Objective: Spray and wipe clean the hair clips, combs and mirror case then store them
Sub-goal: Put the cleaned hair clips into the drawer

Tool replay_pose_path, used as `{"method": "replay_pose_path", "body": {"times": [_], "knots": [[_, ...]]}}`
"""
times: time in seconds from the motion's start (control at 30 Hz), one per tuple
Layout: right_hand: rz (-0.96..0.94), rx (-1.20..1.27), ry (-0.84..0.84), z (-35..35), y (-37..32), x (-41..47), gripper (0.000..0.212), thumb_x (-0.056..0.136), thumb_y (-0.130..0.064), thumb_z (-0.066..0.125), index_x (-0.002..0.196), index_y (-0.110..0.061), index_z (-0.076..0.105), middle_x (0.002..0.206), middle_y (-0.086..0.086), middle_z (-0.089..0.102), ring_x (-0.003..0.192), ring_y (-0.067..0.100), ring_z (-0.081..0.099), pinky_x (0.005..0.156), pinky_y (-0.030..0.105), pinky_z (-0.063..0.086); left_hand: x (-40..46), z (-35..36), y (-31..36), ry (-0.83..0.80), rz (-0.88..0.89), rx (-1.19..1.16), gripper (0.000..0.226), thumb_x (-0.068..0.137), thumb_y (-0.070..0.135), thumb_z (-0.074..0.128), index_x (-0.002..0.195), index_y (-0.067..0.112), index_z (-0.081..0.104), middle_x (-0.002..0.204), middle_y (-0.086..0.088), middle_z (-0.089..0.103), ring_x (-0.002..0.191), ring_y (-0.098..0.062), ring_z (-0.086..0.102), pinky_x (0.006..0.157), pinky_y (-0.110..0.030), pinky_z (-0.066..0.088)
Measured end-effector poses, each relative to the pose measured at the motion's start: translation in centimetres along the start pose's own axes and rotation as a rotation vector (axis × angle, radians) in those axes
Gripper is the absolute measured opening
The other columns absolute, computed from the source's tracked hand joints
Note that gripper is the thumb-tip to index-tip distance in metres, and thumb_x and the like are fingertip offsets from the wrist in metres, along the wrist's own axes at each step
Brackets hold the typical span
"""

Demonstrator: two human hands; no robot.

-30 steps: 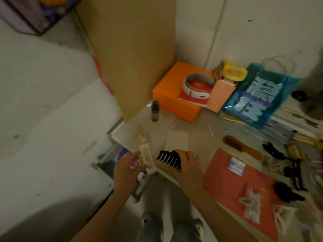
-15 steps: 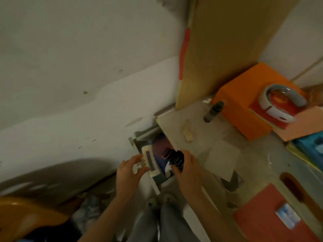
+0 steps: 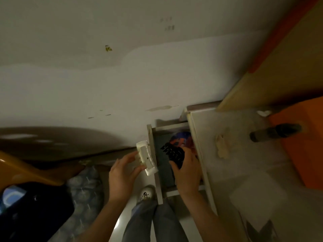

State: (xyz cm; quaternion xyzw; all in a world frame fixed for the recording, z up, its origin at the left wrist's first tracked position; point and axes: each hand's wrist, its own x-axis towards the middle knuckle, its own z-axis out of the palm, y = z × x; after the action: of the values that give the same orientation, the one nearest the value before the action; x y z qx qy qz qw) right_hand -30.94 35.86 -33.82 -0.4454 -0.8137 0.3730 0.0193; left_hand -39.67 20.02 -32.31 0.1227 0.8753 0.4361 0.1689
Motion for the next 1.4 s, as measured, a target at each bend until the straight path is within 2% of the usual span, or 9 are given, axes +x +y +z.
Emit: {"method": "replay_pose_path", "body": {"times": [0.17,0.33,0.53,0.67,0.77,0.83,1.1,1.27,1.4], "knots": [[-0.01,0.013,-0.003,2.7,1.1,1.6,0.069,0.083,-0.034,0.07,0.141,-0.014,0.038,0.136,0.005,0.05,0.125,0.019,0.048,0.1,0.037,0.047,1.2,0.9,-1.6,0.059,-0.034,0.031,0.047,0.076,0.018,0.076,0.12,0.024,0.06,0.113,0.008,0.06,0.109,-0.021,0.058,0.089,-0.033,0.047],[-0.022,0.039,0.032,5.4,2.1,3.4,0.06,0.081,-0.03,0.074,0.131,-0.01,0.047,0.131,0.01,0.054,0.119,0.024,0.052,0.092,0.039,0.051,2.3,1.6,-3.5,0.09,-0.05,0.069,0.05,0.075,0.02,0.077,0.119,0.033,0.056,0.111,0.011,0.059,0.104,-0.018,0.059,0.084,-0.028,0.046],[-0.034,0.043,0.071,8.5,3.3,5.0,0.055,0.08,-0.022,0.075,0.127,-0.007,0.05,0.13,0.014,0.055,0.118,0.027,0.055,0.09,0.038,0.053,2.6,2.0,-5.3,0.09,-0.078,0.087,0.051,0.073,0.028,0.077,0.116,0.041,0.053,0.113,0.005,0.063,0.102,-0.018,0.061,0.085,-0.034,0.05],[-0.07,0.033,0.103,10.2,3.8,5.5,0.055,0.08,-0.02,0.075,0.127,-0.007,0.05,0.129,0.013,0.055,0.118,0.026,0.055,0.09,0.038,0.053,2.4,2.1,-5.4,0.061,-0.045,0.058,0.049,0.067,0.047,0.066,0.114,0.044,0.053,0.111,0.012,0.06,0.099,-0.009,0.06,0.079,-0.014,0.041],[-0.055,0.011,0.111,10.7,4.3,5.8,0.053,0.081,-0.021,0.074,0.126,-0.008,0.051,0.129,0.013,0.056,0.119,0.027,0.055,0.092,0.034,0.05,2.2,2.2,-5.4,0.052,-0.033,0.051,0.05,0.066,0.049,0.064,0.115,0.042,0.055,0.112,0.012,0.06,0.099,-0.008,0.06,0.079,-0.011,0.039],[-0.048,0.004,0.118,10.9,4.6,6.1,0.051,0.081,-0.022,0.074,0.124,-0.009,0.052,0.126,0.012,0.057,0.117,0.027,0.055,0.091,0.029,0.046,2.1,2.2,-5.6,0.048,-0.033,0.057,0.051,0.066,0.048,0.065,0.115,0.04,0.055,0.114,0.01,0.061,0.101,-0.01,0.06,0.08,-0.011,0.038],[-0.031,-0.082,0.077,11.4,5.6,6.6,0.056,0.082,-0.025,0.073,0.129,-0.008,0.047,0.137,0.015,0.049,0.129,0.031,0.045,0.101,0.047,0.044,1.5,2.1,-6.7,0.053,-0.047,0.117,0.054,0.069,0.029,0.077,0.116,0.04,0.054,0.114,0.006,0.061,0.102,-0.011,0.056,0.077,-0.01,0.033],[0.003,-0.089,0.057,11.2,5.5,6.4,0.062,0.082,-0.028,0.072,0.134,-0.01,0.044,0.14,0.014,0.047,0.13,0.032,0.042,0.101,0.048,0.043,1.2,2.2,-6.9,0.048,-0.061,0.094,0.054,0.07,0.025,0.079,0.116,0.038,0.056,0.116,0.007,0.06,0.104,-0.01,0.055,0.077,-0.01,0.035],[0.031,0.044,0.052,9.6,5.0,5.5,0.057,0.088,-0.032,0.065,0.137,-0.014,0.043,0.14,0.01,0.048,0.13,0.027,0.042,0.103,0.043,0.044,0.9,1.9,-6.2,0.056,-0.042,0.076,0.054,0.07,0.022,0.08,0.115,0.04,0.055,0.115,0.01,0.058,0.1,-0.004,0.053,0.077,-0.008,0.034]]}}
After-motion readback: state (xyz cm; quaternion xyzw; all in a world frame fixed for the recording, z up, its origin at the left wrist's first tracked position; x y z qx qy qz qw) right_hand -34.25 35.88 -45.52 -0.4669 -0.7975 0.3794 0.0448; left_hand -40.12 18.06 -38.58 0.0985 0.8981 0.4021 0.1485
